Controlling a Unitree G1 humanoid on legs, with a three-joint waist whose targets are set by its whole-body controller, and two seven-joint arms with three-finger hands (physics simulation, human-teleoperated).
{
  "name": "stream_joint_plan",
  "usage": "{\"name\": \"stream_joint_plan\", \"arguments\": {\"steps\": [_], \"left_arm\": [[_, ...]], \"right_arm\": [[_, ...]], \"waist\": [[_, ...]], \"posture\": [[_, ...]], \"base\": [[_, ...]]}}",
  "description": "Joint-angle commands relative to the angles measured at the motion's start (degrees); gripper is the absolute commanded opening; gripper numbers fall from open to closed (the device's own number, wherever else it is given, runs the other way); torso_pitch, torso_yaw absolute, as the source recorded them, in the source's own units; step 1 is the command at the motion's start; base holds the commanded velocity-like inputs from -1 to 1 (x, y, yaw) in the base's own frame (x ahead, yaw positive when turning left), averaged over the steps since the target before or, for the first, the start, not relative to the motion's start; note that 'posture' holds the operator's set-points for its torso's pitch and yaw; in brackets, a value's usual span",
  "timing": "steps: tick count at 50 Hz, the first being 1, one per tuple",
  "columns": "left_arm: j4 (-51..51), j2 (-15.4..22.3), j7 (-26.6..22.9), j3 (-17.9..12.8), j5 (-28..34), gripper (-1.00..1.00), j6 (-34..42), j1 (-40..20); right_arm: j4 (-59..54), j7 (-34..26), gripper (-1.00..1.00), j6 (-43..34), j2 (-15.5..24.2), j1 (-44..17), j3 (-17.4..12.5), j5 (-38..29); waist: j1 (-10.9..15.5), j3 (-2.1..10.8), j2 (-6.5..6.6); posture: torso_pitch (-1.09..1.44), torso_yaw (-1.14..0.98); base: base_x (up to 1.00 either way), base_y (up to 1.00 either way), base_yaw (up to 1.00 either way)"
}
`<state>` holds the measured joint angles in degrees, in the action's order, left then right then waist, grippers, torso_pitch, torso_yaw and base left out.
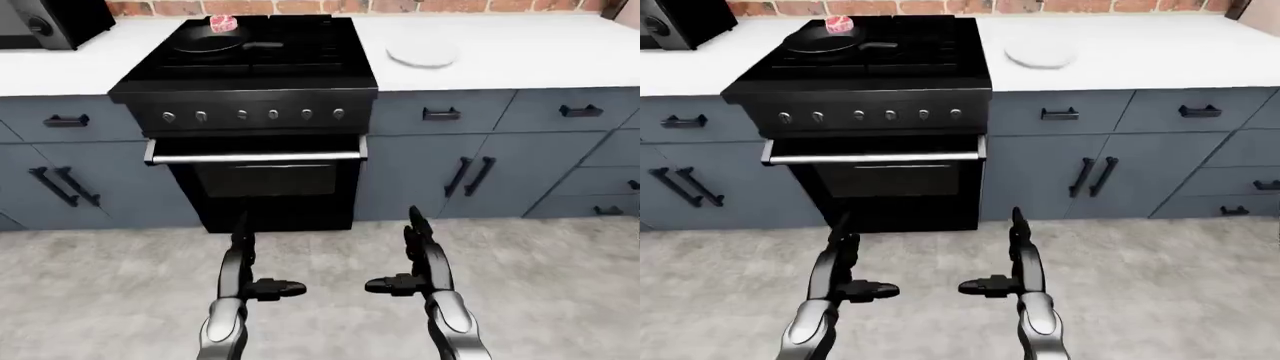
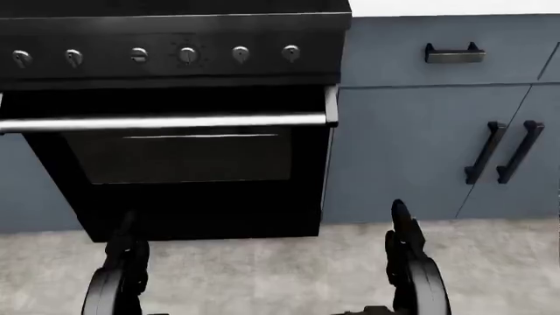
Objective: Pick the pork loin from the pan and place it on the plate.
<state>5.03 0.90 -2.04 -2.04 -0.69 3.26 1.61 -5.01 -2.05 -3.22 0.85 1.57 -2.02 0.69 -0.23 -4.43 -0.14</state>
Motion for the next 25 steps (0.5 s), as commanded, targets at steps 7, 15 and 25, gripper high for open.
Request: {"name": "stream_joint_plan", "arguments": {"steps": [7, 15, 25], "left_arm": [[-3.6, 0.2, -0.3, -0.2, -0.6, 1.00, -4.5, -1.7], [-3.7, 0.2, -0.1, -0.2, -0.4, 1.00, -4.3, -1.8], [-5.6, 0.6, -0.1, -0.8, -0.8, 1.00, -0.7, -3.7]], "right_arm": [[5.1, -0.1, 1.00, 3.7, 0.2, -1.2, -0.3, 0.6], [6.4, 0.0, 1.00, 2.5, 0.2, -1.1, -0.4, 0.9], [9.3, 0.4, 1.00, -2.1, 0.4, -2.1, -0.7, 1.8]], "waist": [[0.4, 3.90, -0.45], [0.4, 4.57, -0.29], [0.5, 5.23, -0.26]], "posture": [[0.00, 0.00], [0.00, 0.00], [0.00, 0.00]], "base": [[0.00, 0.00, 0.00], [0.00, 0.00, 0.00], [0.00, 0.00, 0.00]]}}
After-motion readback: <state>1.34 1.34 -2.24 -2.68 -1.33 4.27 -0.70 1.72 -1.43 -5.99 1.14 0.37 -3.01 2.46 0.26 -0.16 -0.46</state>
